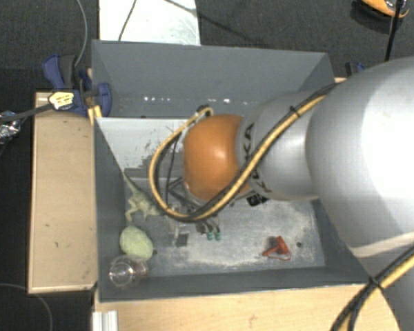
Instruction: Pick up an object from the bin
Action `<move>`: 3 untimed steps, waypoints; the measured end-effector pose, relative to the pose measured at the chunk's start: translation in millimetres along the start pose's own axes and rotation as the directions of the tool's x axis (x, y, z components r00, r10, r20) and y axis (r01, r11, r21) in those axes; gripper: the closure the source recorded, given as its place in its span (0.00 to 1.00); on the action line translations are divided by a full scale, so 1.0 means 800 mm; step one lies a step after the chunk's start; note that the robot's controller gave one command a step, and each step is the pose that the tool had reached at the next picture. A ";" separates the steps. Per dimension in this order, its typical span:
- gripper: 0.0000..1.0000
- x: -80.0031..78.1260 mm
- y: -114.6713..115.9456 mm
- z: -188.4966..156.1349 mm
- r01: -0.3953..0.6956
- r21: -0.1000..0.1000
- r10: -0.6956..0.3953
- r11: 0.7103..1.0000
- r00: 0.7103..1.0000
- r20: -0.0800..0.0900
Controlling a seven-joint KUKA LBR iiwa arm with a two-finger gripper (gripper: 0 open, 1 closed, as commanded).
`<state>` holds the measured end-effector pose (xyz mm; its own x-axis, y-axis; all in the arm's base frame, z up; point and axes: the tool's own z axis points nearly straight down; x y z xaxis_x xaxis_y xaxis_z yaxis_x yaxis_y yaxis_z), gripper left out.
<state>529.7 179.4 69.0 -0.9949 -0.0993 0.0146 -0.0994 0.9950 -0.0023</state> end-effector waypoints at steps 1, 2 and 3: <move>1.00 -0.002 0.001 -0.004 -0.002 -0.001 0.002 1.000 1.000 0.005; 1.00 -0.001 -0.010 -0.055 0.027 0.000 -0.027 1.000 1.000 -0.005; 1.00 0.008 -0.060 -0.100 0.004 -0.003 -0.004 1.000 1.000 0.007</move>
Offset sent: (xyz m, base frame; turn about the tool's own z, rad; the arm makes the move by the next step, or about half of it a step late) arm 0.0122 -0.0284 0.1532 -0.0779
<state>529.6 131.3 148.9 -0.9946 -0.1035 0.0080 -0.1035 0.9946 0.0008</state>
